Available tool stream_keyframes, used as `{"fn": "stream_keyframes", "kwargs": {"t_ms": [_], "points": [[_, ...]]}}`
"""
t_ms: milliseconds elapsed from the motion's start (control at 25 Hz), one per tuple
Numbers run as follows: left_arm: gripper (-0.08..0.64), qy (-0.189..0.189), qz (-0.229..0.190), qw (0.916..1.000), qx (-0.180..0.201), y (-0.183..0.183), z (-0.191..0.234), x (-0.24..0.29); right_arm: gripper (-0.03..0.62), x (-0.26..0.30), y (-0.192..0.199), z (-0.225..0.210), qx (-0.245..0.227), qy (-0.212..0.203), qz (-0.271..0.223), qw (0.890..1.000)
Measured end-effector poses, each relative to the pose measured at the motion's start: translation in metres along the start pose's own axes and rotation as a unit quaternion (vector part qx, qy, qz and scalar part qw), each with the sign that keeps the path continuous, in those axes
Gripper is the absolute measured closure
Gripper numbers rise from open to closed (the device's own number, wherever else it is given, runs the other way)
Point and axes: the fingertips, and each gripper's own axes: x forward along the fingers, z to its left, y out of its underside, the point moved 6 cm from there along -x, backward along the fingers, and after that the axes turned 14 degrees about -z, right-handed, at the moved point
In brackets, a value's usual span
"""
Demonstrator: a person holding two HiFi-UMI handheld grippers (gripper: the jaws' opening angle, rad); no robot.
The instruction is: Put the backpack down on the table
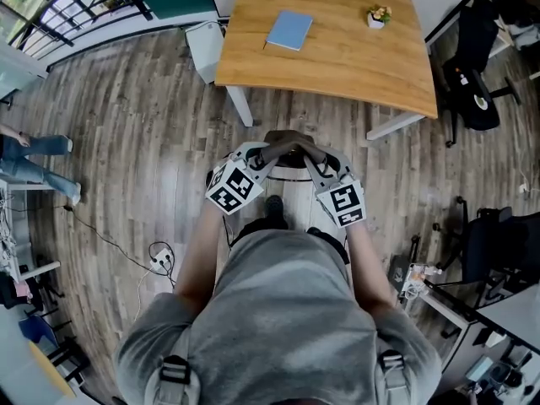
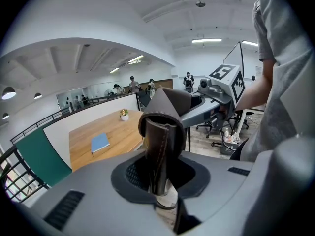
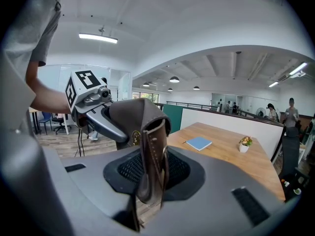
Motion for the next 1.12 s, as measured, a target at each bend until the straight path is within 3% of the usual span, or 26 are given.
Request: {"fn": "stream_keyframes", "kwargs": {"t_ms": [480, 1120], "points": [[0.488, 0.026, -0.003, 0.9996, 0.014, 0.008, 0.029, -0.003, 0.499, 0.024, 0.0, 0.005, 0.002, 0.031, 0.001, 1.0], [0.488, 0.021, 0.003, 0.9997, 0.011, 0.021, 0.042, -0.012, 0.499, 0.044, 0.009, 0.01, 0.003, 0.025, 0.008, 1.0]]}}
